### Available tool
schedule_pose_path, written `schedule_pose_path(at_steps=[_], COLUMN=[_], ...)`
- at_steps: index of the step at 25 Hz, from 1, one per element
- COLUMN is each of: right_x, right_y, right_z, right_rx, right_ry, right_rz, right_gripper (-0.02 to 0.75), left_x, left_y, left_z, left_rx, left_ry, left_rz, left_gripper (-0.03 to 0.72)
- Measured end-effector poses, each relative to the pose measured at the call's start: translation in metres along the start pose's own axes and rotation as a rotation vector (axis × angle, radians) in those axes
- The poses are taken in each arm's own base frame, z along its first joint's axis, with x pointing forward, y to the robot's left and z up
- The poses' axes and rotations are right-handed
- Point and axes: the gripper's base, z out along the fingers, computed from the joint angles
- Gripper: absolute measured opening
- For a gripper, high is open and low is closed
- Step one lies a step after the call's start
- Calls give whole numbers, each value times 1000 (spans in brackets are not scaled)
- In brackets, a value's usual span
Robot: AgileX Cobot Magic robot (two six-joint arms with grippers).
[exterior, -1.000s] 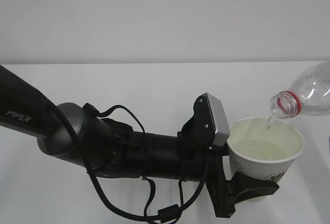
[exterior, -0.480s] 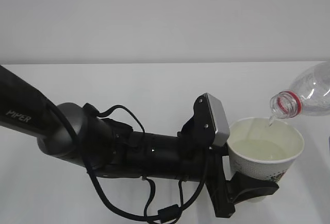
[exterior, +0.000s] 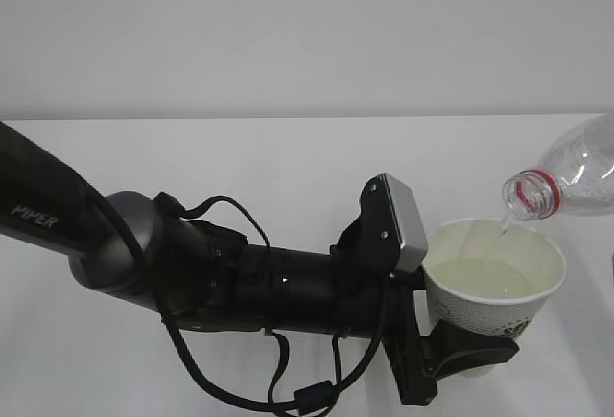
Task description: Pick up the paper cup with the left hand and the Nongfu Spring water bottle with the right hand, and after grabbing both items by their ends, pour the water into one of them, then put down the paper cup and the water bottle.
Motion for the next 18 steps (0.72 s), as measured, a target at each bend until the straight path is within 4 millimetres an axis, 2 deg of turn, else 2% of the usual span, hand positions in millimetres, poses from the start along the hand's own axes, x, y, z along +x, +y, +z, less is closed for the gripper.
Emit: schedule_pose_path(at_steps=[18], right_x=[0], right_y=[0], right_z=[0], right_rx=[1], right_ry=[0], right_rz=[-2], right_gripper=[430], left_x=[0], left_y=[0], left_z=[0], left_rx=[0], left_ry=[0], left_rz=[0], left_gripper=[529])
